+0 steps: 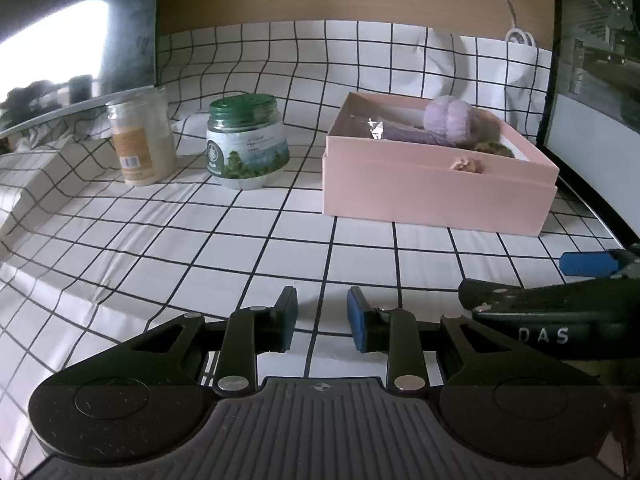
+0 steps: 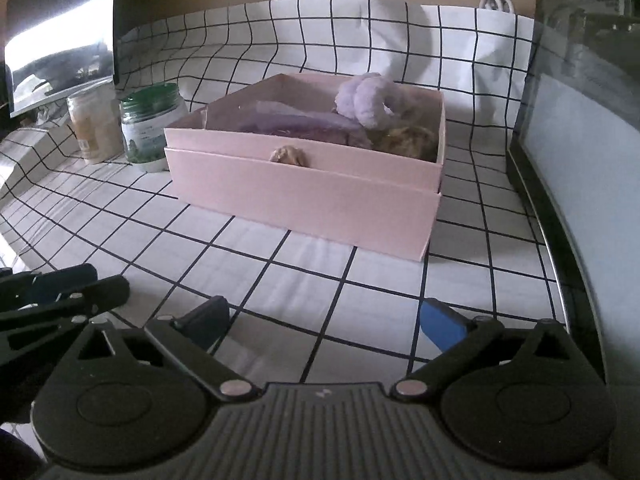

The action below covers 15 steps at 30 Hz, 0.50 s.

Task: Organize soft objects

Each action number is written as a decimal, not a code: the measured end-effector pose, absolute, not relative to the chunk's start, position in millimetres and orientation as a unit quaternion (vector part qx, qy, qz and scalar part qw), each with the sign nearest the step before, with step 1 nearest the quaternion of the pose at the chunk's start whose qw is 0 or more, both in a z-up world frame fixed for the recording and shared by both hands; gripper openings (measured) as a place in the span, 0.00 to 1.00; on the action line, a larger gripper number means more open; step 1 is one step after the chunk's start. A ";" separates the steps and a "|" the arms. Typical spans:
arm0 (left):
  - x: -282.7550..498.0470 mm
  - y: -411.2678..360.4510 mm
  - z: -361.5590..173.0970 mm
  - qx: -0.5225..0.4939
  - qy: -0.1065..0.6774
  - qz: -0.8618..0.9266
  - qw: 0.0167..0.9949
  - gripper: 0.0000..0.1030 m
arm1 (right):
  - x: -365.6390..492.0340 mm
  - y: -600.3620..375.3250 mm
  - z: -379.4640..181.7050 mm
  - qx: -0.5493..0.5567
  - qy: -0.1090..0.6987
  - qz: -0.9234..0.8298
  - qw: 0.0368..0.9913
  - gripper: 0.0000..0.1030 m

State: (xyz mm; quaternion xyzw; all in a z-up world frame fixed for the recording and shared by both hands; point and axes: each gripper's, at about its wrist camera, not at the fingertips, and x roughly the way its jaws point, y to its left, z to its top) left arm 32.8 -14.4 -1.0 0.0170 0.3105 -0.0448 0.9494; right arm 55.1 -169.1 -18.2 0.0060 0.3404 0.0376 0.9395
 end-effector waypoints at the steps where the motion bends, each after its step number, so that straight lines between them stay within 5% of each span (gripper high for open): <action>1: 32.6 -14.8 -1.2 0.019 0.310 -0.044 0.949 0.30 | 54.4 -169.0 -19.3 0.007 0.335 0.036 0.941 1.00; 15: 32.9 -13.8 -1.0 0.015 0.311 -0.046 0.949 0.30 | 55.6 -168.7 -19.7 0.007 0.334 0.034 0.942 1.00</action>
